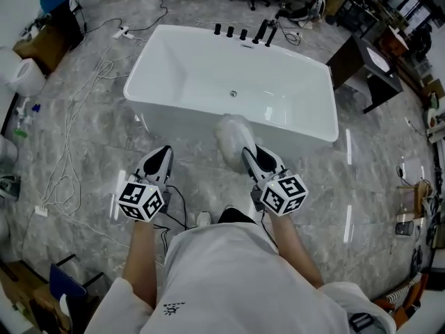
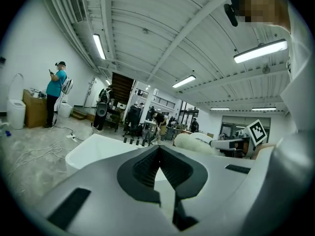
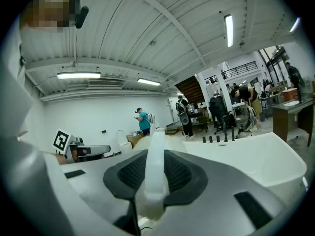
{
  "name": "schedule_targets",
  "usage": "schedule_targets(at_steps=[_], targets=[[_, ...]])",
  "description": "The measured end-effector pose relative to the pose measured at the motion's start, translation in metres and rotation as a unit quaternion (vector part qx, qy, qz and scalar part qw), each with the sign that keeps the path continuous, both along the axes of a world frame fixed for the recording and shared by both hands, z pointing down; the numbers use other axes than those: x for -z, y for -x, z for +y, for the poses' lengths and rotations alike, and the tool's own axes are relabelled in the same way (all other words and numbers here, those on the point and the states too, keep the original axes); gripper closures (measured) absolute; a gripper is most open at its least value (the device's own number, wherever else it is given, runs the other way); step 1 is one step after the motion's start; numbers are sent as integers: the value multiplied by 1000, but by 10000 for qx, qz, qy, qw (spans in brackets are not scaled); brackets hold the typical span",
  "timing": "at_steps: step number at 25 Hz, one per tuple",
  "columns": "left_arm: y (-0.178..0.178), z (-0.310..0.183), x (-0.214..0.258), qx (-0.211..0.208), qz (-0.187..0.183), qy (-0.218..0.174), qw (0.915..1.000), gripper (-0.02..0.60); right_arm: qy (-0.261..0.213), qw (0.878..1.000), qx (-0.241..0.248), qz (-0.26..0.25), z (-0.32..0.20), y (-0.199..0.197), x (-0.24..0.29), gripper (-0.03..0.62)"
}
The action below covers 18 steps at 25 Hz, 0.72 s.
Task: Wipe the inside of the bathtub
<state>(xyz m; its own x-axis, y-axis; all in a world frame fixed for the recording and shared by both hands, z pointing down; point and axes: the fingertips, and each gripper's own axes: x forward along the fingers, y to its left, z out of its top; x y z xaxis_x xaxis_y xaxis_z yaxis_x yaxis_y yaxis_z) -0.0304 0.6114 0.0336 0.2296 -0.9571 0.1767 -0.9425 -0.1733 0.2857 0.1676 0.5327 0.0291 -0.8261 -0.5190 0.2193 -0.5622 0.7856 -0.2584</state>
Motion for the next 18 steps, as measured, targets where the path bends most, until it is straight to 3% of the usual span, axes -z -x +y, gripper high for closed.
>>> schedule_targets(at_steps=[9,18], targets=[[36,1,-3,330,96,41,9994,569,65,9990,441,-38,-23,46,-5,493],[52,-52,-8,572,-18,118,9983,569,211,9974,686,-97,-81,67,-18,493]])
